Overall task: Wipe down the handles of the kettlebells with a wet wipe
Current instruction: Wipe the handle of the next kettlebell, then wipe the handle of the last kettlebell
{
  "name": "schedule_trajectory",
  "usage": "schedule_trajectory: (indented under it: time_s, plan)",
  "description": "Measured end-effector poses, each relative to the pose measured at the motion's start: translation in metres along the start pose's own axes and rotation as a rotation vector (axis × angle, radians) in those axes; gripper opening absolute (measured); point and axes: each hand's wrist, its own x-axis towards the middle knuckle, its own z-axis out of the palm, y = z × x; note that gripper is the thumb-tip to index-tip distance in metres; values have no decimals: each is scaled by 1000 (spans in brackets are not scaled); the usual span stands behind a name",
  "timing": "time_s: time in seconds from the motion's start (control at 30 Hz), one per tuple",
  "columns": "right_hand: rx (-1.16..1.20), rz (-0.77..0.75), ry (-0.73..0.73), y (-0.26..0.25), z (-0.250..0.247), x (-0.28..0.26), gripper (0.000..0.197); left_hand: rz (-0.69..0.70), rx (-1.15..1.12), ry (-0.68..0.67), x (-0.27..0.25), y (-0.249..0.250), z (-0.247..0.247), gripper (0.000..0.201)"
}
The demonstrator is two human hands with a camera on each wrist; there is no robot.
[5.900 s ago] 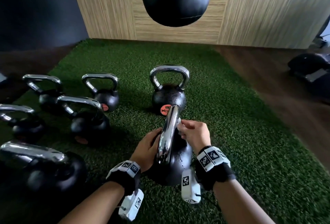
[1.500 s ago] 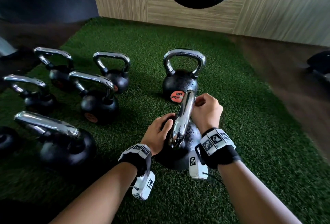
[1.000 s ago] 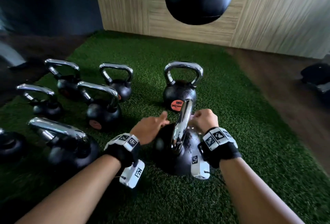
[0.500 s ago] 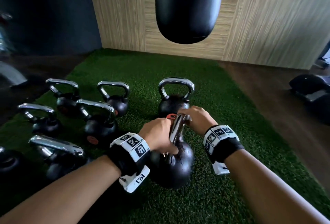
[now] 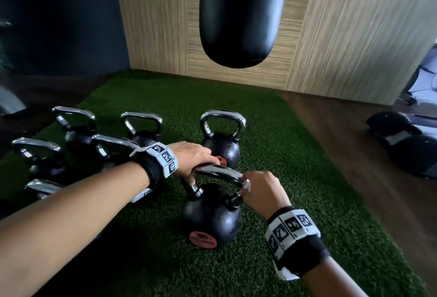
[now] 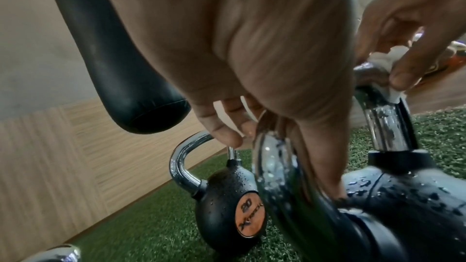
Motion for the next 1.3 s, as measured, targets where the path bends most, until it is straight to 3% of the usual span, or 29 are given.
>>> schedule_trajectory:
  time_s: [0.13, 0.23, 0.47, 0.63, 0.77, 0.83, 0.93, 1.07, 1.23, 1.3]
  plan:
    - [43, 35, 1, 3, 4, 1, 11, -100, -55, 187, -9, -1, 18, 47]
    - [50, 27, 3, 4, 6, 1, 10, -134, -22, 261, -16, 1, 24, 39]
    - [95, 43, -52, 7, -2, 6, 15, -131, -33, 161, -25, 6, 12, 45]
    - [-69, -16, -253, 1, -31, 24, 12, -79, -259, 104, -34, -13, 9, 70]
    - [3, -9, -433, 5, -51, 44, 20, -113, -509, 117, -27, -36, 16, 60]
    - [75, -12, -398, 9, -58, 59, 19, -135, -552, 146, -14, -49, 19, 49]
    - [187, -11, -169, 16, -64, 94, 23, -140, -606, 191, 12, -73, 30, 31]
    - [191, 49, 41, 21, -59, 150, 33, -118, -592, 229, 51, -102, 51, 33]
    - [107, 58, 75, 28, -40, 209, 24, -32, -576, 395, 116, -113, 70, 39]
    - [101, 48, 52, 25, -33, 228, 29, -48, -605, 424, 140, -108, 76, 45]
